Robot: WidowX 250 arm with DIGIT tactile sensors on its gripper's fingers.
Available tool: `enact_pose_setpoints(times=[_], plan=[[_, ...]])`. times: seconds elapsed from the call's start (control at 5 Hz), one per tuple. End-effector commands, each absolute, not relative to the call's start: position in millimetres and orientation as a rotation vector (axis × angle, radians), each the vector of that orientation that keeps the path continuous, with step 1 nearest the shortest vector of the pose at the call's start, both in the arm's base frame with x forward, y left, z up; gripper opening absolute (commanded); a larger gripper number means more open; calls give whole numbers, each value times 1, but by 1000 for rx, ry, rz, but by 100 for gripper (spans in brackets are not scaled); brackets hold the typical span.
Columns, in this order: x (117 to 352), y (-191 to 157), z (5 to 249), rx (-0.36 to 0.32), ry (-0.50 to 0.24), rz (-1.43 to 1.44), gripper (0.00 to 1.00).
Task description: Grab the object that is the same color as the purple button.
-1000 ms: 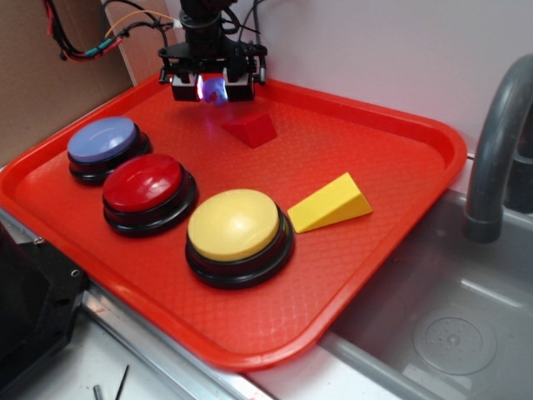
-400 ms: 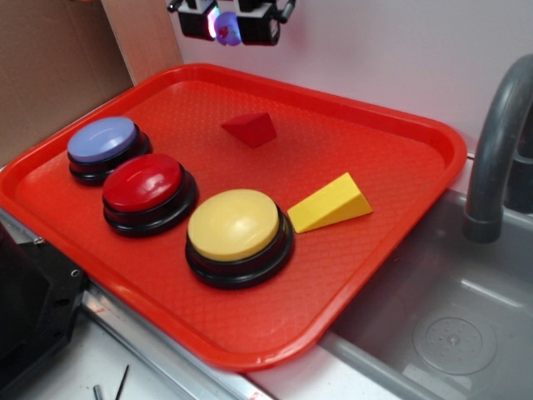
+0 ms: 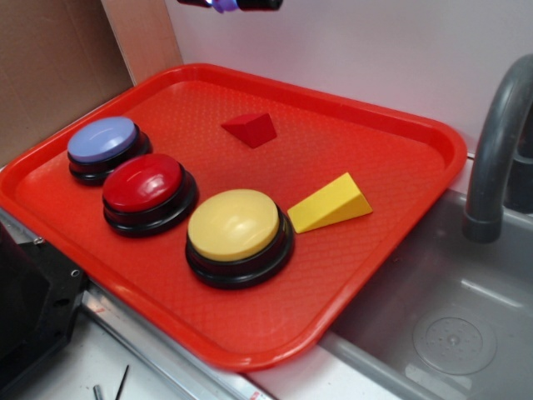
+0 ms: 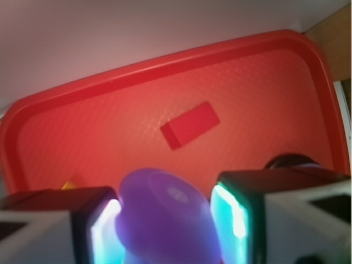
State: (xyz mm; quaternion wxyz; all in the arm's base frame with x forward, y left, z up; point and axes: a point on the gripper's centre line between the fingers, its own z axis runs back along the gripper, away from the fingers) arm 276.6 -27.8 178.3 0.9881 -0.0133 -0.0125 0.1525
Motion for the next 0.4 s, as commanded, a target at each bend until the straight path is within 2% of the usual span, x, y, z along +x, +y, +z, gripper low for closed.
enact_pose_setpoints(times=[0.0,0.2], plan=[[259,-14,221,-78,-74,297,0],[263,-12,219,-73,-74,311,0]])
